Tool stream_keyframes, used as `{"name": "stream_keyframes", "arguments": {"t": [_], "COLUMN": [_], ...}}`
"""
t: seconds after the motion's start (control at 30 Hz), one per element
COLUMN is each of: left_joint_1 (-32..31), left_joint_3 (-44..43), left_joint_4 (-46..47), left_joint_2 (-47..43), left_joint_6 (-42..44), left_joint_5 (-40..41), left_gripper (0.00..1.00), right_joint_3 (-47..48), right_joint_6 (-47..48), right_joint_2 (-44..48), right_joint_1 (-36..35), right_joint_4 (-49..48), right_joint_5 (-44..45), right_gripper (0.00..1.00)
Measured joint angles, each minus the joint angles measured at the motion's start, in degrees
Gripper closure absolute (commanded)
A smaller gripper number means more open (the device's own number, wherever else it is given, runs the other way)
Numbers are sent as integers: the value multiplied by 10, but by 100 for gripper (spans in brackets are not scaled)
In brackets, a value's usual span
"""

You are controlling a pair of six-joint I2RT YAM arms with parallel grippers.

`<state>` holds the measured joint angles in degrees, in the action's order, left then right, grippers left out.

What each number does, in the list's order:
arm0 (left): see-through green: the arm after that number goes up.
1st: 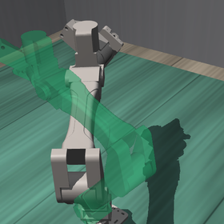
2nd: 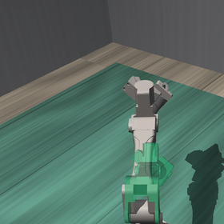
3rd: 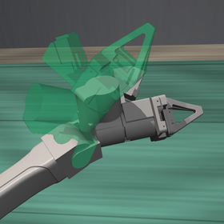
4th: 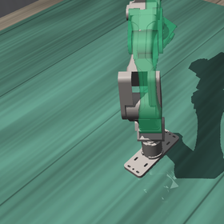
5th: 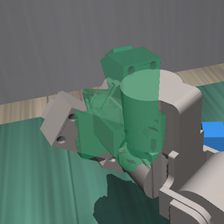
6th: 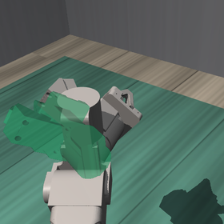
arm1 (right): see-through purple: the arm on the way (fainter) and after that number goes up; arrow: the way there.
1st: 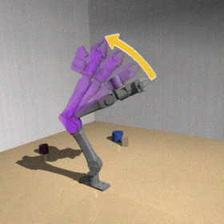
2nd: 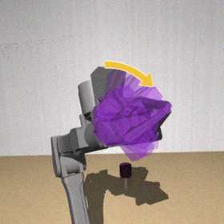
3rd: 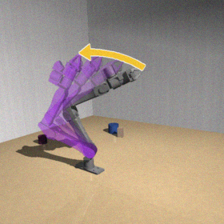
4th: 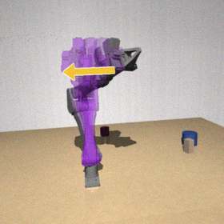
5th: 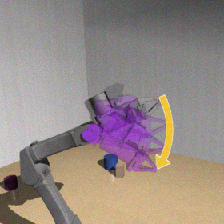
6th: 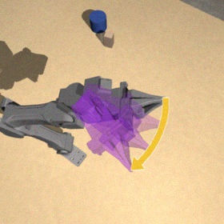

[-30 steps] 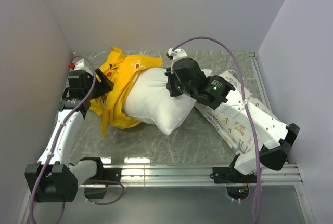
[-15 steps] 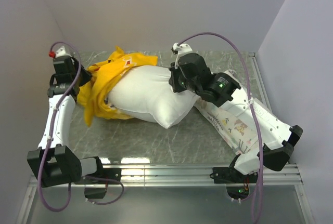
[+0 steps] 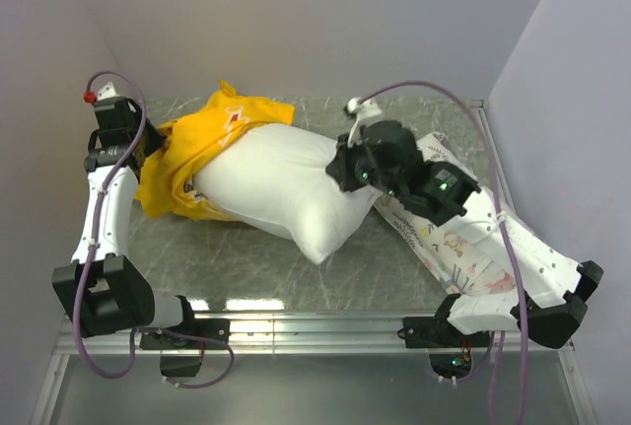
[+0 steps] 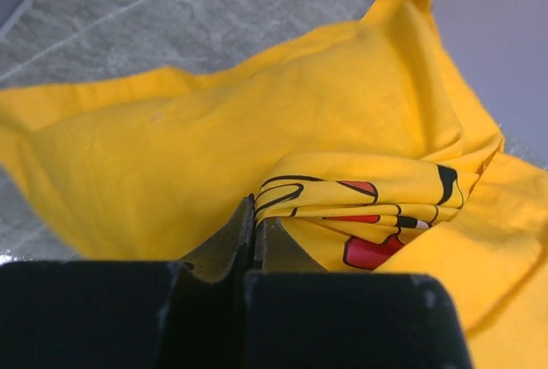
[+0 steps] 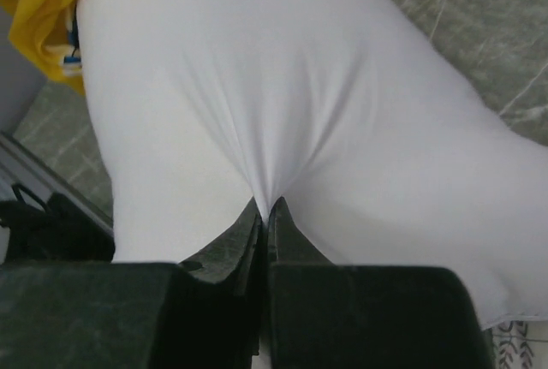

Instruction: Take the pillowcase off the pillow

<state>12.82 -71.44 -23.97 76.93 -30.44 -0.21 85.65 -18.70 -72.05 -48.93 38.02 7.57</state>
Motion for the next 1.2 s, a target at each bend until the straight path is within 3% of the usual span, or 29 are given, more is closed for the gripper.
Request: {"name": "stream_keyframes", "arguments": {"t": [0.2, 0.27, 0.3, 0.33, 0.43, 0.53, 0.63, 0.87, 1.2], "left_joint_1": [3, 0, -3, -5, -11, -33, -93, -253, -343], "left_joint_3": [47, 51, 51, 51, 33, -25, -89, -165, -90], "left_joint_4": [5, 4, 3, 1, -16, -30, -35, -64, -147], "left_joint_2": [-2, -6, -9, -13, -23, -24, -24, -3, 16], "left_joint_6": [14, 21, 24, 28, 46, 64, 86, 142, 188], "left_joint_5": [-8, -9, -9, -10, -8, 7, 37, 33, 53], "left_gripper": [99, 93, 86, 69, 42, 30, 23, 21, 18], "right_joint_3": [-160, -213, -240, -263, -315, -353, -379, -389, -377], "right_joint_6": [-13, -14, -16, -17, -24, -34, -49, -80, -96], "right_joint_2": [-3, -3, -3, -3, -4, -11, -29, -73, -109], "right_joint_1": [-66, -75, -80, -88, -122, -156, -179, -194, -194], "right_joint_4": [-63, -84, -100, -118, -173, -232, -282, -343, -379], "right_joint_5": [-3, -10, -15, -17, -23, -30, -31, -24, -20], "right_gripper": [100, 100, 100, 100, 100, 100, 100, 100, 100]}}
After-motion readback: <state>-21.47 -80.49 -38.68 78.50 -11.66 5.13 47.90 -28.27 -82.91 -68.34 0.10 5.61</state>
